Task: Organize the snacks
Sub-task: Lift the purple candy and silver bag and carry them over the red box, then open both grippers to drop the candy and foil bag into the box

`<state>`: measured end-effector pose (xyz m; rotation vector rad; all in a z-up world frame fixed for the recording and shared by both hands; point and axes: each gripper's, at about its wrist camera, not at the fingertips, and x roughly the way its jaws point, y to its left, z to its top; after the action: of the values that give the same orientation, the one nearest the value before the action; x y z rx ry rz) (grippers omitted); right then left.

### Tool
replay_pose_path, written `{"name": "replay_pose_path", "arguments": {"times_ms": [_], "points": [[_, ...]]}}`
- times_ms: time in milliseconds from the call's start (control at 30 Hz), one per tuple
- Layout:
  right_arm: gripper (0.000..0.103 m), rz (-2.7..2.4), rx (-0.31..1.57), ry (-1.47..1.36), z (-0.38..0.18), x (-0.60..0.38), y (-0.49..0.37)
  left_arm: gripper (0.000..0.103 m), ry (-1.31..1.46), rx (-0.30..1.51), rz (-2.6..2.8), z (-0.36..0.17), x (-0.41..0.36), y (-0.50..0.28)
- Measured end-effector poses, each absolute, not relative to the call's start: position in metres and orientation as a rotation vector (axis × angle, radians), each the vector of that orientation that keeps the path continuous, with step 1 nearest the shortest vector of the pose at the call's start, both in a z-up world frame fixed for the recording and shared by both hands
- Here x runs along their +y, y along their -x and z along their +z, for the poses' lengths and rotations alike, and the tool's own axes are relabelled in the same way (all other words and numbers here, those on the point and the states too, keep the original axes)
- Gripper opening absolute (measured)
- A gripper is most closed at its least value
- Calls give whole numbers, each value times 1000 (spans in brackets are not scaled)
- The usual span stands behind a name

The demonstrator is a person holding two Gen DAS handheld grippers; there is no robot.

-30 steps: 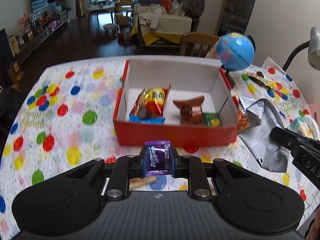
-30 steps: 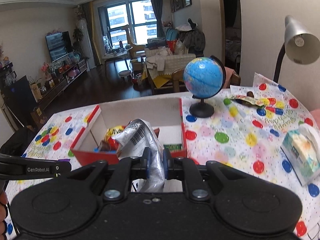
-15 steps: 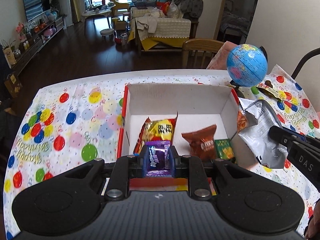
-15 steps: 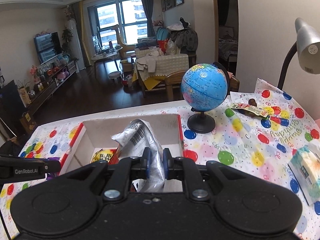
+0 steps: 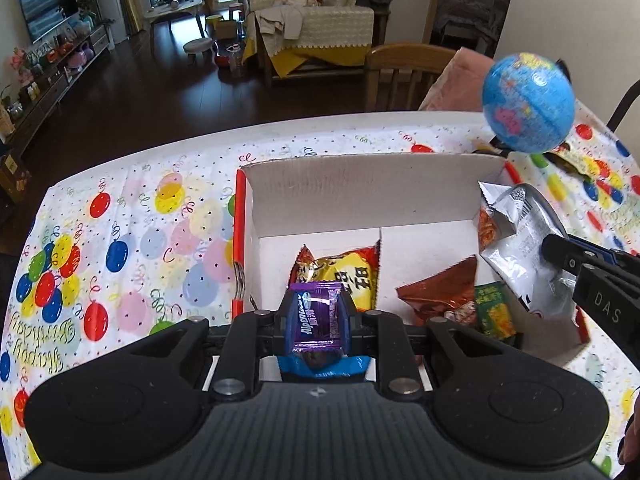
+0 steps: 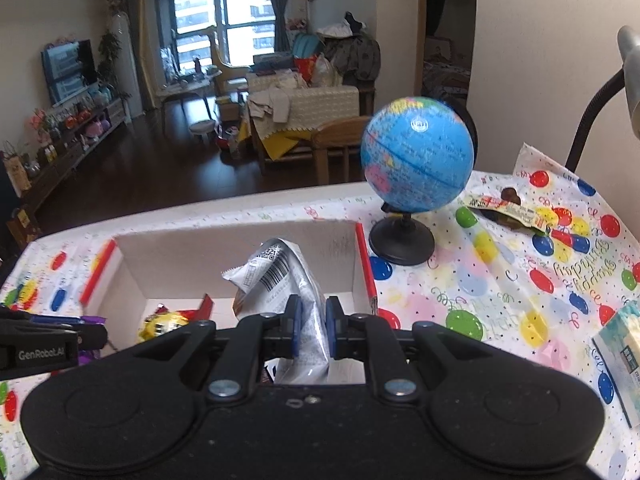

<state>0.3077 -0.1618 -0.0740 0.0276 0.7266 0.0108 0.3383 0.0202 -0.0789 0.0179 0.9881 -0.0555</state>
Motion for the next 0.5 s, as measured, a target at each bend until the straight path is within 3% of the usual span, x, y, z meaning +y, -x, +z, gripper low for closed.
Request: {"name": "replay_pose_path", "arguments": {"times_ms": [500], "points": [[12,-48,827,-5,-112,-157,-316,21,-81,1070,-99,-122,17,-359]]}}
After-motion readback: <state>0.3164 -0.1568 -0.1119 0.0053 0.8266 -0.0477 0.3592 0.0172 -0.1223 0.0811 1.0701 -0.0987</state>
